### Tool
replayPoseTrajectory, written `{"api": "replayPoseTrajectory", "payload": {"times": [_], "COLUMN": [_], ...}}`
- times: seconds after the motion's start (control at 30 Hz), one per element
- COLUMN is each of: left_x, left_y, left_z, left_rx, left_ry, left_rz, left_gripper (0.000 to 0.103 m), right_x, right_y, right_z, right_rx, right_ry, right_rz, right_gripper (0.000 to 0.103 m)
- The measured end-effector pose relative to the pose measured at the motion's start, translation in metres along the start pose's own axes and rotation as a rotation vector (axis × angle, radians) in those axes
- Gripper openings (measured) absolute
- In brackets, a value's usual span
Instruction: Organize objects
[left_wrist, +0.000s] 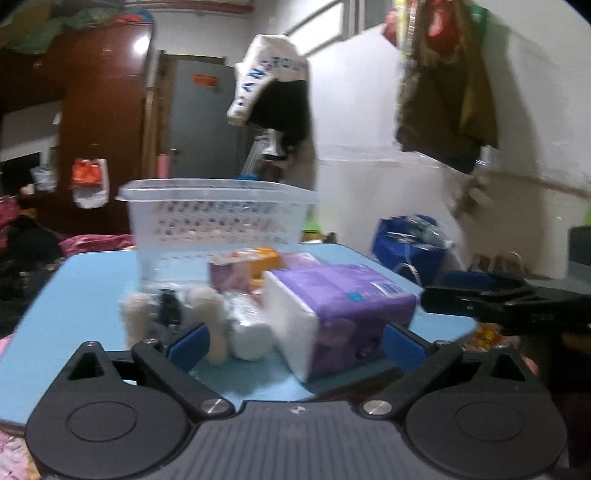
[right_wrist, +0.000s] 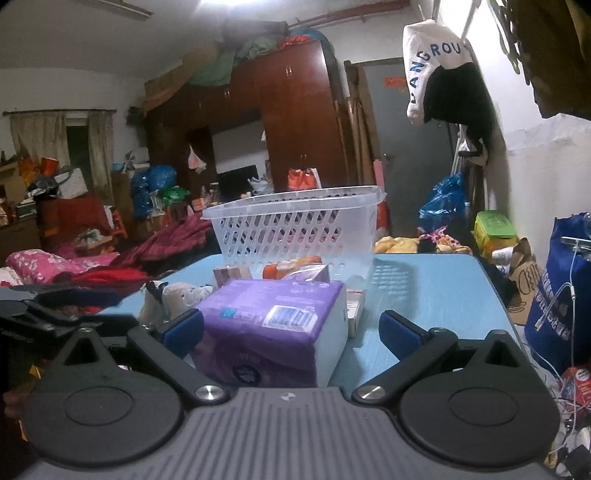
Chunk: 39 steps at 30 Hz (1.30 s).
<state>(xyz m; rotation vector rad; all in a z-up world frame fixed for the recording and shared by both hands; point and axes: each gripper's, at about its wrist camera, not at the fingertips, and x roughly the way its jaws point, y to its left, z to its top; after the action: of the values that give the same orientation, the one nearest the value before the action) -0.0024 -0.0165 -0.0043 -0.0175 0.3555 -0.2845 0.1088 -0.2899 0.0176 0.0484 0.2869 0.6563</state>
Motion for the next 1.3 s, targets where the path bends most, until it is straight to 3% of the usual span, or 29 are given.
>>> {"api": "replayPoseTrajectory", "payload": {"times": [0.1, 0.37, 0.67, 0.9, 1.1, 1.2, 1.3], "left_x": [0.009, 0.035, 0.054, 0.035, 0.003, 0.008, 0.032], "left_y": [-0.003, 0.000, -0.003, -0.008, -0.010, 0.004, 0.024], "left_z": [-0.005, -0.010, -0.013, -0.009, 0.041, 0.096, 0.148], "left_rx": [0.030, 0.045, 0.071, 0.101, 0.149, 0.163, 0.157], "left_ry": [0.006, 0.026, 0.036, -0.026, -0.163, -0.198, -0.177], "left_rz": [-0.031, -0.082, -0.130, -0.113, -0.088, -0.065, -0.030], "left_gripper": [0.087, 0.064, 0.059, 0.052, 0.052, 0.052, 0.052], "right_x": [0.005, 0.018, 0.031, 0.011, -0.017, -0.009, 0.023], "right_y": [-0.004, -0.017, -0.026, -0.015, 0.008, 0.016, 0.019], "right_z": [-0.004, -0.016, -0.022, -0.019, 0.031, 0.078, 0.132], "right_rx": [-0.037, -0.022, -0.011, -0.049, -0.155, -0.222, -0.246], "right_ry": [0.014, 0.063, 0.104, 0.061, -0.045, -0.084, -0.081], "right_rz": [-0.004, 0.091, 0.168, 0.164, 0.130, 0.122, 0.113], "right_gripper": [0.102, 0.077, 0.076, 0.061, 0.060, 0.060, 0.059]}}
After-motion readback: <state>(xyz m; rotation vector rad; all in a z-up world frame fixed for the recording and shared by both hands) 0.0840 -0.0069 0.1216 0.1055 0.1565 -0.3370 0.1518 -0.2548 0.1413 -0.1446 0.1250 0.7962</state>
